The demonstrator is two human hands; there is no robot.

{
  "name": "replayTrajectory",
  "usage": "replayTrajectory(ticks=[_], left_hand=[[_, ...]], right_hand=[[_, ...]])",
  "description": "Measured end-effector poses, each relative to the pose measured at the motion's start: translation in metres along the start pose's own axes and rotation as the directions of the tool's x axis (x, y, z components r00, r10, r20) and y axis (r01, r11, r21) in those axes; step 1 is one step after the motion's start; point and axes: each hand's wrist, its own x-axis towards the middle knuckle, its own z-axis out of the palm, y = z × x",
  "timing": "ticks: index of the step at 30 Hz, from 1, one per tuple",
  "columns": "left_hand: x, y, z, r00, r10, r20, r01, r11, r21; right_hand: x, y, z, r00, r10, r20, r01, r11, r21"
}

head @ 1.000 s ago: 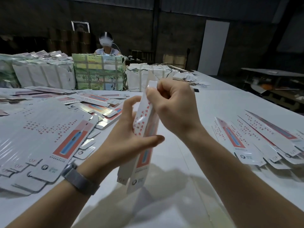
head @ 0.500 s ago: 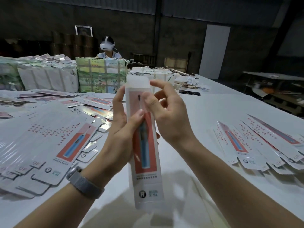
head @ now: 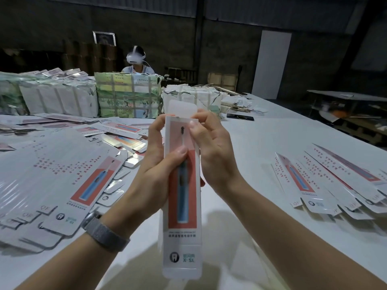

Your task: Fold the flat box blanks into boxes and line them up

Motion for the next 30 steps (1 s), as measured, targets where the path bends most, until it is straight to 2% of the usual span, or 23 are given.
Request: replayTrajectory(ticks=[8,12,15,18,20,25,30], left_hand=[[-0.003,0.001,0.004,0.991,-0.120,0.062,0.126,0.986,-0.113],[-0.002,0.003,0.001,0.993,-0.118,0.027,0.120,0.989,-0.088],[-0.003,0.001,0.000,0.990,-0.130,0.048,0.134,0.987,-0.094],[-0.003,-0.001,0.001,0.990,-0.120,0.069,0.125,0.990,-0.068],[-0.003,-0.002,-0.001,0.993,-0.093,0.079,0.095,0.995,-0.024],[-0.003,0.001,-0.002,0.990,-0.102,0.101,0.108,0.993,-0.057],[-0.003,0.004,-0.004,0.991,-0.103,0.087,0.104,0.995,-0.003]], right_hand=[[0.005,-0.001,-0.011,0.999,0.051,-0.001,-0.048,0.954,0.297],[0.005,-0.004,-0.012,0.995,0.094,0.037,-0.100,0.968,0.230],[0.008,-0.007,-0.015,0.985,0.162,0.060,-0.173,0.949,0.266],[0.013,-0.010,-0.021,0.956,0.241,0.167,-0.285,0.899,0.333],[0.016,-0.010,-0.024,0.936,0.262,0.236,-0.329,0.890,0.315],[0.016,-0.009,-0.027,0.918,0.257,0.300,-0.344,0.895,0.283],[0.016,-0.011,-0.024,0.921,0.246,0.303,-0.341,0.883,0.322]])
